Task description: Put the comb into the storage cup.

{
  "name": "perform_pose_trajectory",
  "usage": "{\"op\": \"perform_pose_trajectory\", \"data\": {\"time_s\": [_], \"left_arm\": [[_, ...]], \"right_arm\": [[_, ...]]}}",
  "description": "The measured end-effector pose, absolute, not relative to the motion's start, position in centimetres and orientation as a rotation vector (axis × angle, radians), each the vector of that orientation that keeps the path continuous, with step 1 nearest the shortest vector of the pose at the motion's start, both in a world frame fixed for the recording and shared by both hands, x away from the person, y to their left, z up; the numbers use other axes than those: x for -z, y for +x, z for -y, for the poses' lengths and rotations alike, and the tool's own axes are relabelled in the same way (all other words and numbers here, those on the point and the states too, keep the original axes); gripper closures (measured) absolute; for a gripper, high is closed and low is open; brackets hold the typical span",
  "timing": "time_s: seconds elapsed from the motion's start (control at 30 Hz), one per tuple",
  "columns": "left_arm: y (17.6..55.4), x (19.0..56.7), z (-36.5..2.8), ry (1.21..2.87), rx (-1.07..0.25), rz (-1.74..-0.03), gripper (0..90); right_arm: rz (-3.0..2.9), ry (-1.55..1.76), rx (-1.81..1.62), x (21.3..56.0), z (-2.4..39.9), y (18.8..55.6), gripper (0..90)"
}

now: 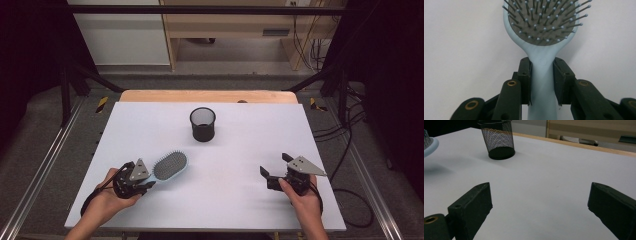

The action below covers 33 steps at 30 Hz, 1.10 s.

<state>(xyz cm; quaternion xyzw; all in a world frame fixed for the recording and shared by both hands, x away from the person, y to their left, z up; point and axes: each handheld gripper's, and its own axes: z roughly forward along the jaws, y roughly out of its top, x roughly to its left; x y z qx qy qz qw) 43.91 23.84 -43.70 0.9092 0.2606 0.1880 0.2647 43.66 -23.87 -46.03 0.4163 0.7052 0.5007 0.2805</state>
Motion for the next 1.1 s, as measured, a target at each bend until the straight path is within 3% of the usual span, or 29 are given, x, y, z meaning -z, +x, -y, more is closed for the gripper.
{"op": "perform_pose_trajectory", "data": {"time_s": [1.1], "left_arm": [[45.9,42.1,-14.2,2.154,-0.592,-0.592,69.6]], "right_arm": [[-1.821,1.207,-1.601,43.4,20.4,43.7,5.5]]}}
